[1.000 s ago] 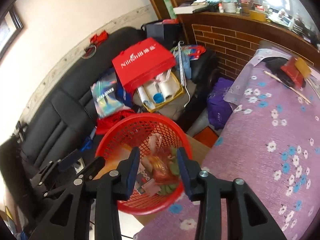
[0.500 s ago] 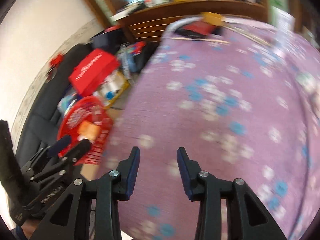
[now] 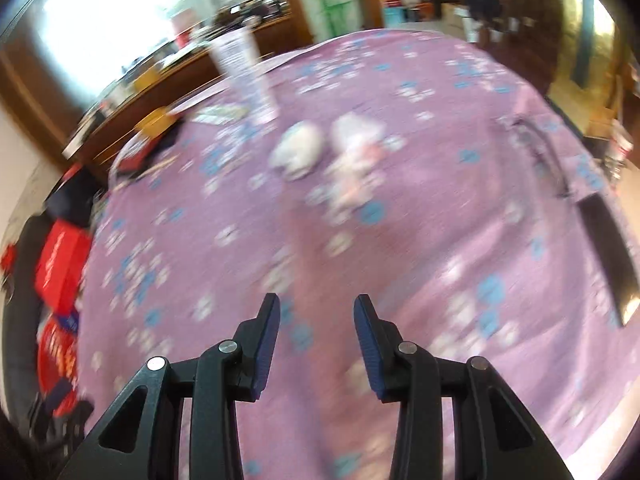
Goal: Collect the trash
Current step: 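Swing both open tools back toward the table, then grasp the white cloth bundle with left tool while right tool grasps the plastic bag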
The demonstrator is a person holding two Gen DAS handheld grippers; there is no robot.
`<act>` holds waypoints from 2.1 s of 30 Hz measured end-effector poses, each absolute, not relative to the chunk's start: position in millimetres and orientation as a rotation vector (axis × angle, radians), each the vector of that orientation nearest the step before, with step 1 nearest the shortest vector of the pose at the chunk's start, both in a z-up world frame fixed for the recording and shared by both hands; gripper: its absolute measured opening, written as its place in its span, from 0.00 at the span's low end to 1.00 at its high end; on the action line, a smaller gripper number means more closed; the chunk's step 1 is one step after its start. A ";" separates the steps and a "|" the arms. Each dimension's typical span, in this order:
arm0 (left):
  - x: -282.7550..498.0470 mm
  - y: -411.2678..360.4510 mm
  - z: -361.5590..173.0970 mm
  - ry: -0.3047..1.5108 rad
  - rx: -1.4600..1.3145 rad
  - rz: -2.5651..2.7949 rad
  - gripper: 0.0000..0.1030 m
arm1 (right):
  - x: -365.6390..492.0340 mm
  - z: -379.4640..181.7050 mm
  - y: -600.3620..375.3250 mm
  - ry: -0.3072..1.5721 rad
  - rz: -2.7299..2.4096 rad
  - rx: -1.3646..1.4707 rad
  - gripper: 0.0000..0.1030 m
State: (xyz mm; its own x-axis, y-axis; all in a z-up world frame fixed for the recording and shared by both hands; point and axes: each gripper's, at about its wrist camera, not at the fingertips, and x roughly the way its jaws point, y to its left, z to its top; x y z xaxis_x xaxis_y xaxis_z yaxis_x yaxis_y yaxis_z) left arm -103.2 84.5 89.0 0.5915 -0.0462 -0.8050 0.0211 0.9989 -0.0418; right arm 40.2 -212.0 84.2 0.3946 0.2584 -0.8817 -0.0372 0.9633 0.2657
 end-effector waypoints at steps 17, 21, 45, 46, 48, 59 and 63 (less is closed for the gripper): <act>-14.1 26.7 111.5 0.931 0.052 -0.084 0.69 | 157.4 13.0 -197.4 1.203 0.233 0.156 0.29; 27.1 -0.3 108.6 0.934 0.055 -0.137 0.73 | 135.7 34.7 -215.4 1.163 0.258 0.175 0.29; 195.3 -112.1 18.0 1.054 0.040 -0.175 0.33 | 3.1 78.4 -298.2 1.134 0.248 0.229 0.29; 185.8 -108.8 24.4 1.035 0.033 -0.184 0.33 | 1.6 79.6 -295.1 1.130 0.253 0.222 0.29; 164.8 -102.5 38.5 0.990 0.031 -0.199 0.33 | 0.5 81.1 -286.8 1.122 0.264 0.206 0.29; 17.0 -16.2 75.3 0.909 0.025 -0.128 0.33 | -35.6 80.6 -202.7 1.132 0.421 0.097 0.29; -32.2 19.3 74.3 0.923 -0.005 -0.063 0.33 | -50.5 82.7 -170.5 1.132 0.466 0.049 0.30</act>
State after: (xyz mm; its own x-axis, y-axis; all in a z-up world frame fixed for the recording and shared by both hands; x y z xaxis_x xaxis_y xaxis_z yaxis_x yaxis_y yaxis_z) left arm -32.2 19.3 74.3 0.6020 -0.0563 -0.7965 0.0518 0.9982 -0.0314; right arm -50.5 -170.5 82.7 0.3401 0.3826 -0.8590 -0.3335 0.9032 0.2703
